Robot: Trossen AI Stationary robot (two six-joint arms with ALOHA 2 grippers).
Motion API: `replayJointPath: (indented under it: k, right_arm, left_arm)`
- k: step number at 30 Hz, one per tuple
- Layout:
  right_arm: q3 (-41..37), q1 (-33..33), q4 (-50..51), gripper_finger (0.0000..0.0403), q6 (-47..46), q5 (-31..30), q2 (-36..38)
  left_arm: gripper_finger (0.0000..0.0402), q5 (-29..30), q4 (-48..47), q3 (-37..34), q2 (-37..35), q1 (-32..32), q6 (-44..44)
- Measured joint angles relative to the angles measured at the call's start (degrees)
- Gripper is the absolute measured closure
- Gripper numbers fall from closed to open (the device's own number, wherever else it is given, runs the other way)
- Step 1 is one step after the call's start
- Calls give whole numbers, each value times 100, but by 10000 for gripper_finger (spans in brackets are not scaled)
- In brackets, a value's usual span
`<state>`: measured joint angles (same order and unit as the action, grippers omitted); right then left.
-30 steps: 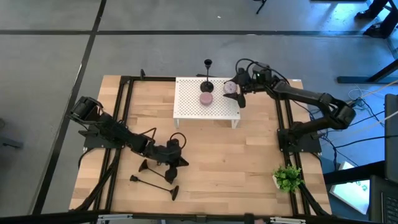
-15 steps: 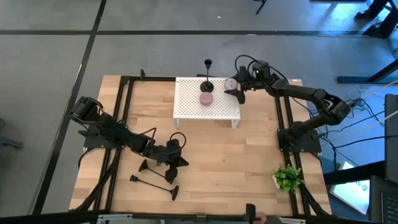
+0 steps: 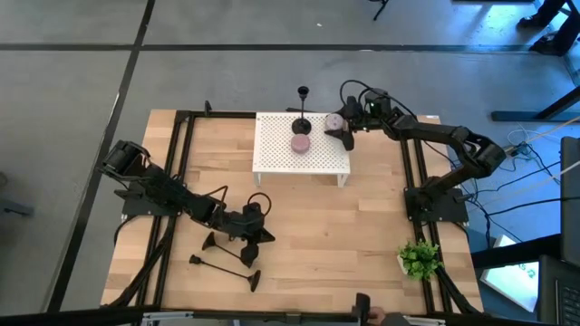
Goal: Pick & Place candle stick holders
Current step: Put the white scented candle on the shelf
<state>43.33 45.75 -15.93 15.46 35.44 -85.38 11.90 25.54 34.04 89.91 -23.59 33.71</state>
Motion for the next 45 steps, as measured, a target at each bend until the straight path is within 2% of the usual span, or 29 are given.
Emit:
replayJointPath:
  k: [4,7,16,45]
  right_arm:
    - [0,-1,-8,87,-4,-353,0]
    - [0,0,-1,80,-9,-393,-2]
    - [0,-141,5,92,-22,-389,-2]
    - [0,-165,49,91,9,-373,-2]
  left_arm:
    - [398,0,0,0,0,-17,0]
    - [399,0,0,0,0,-43,0]
    - [400,38,0,0,0,-74,-4]
    - [399,109,2,0,2,-144,20]
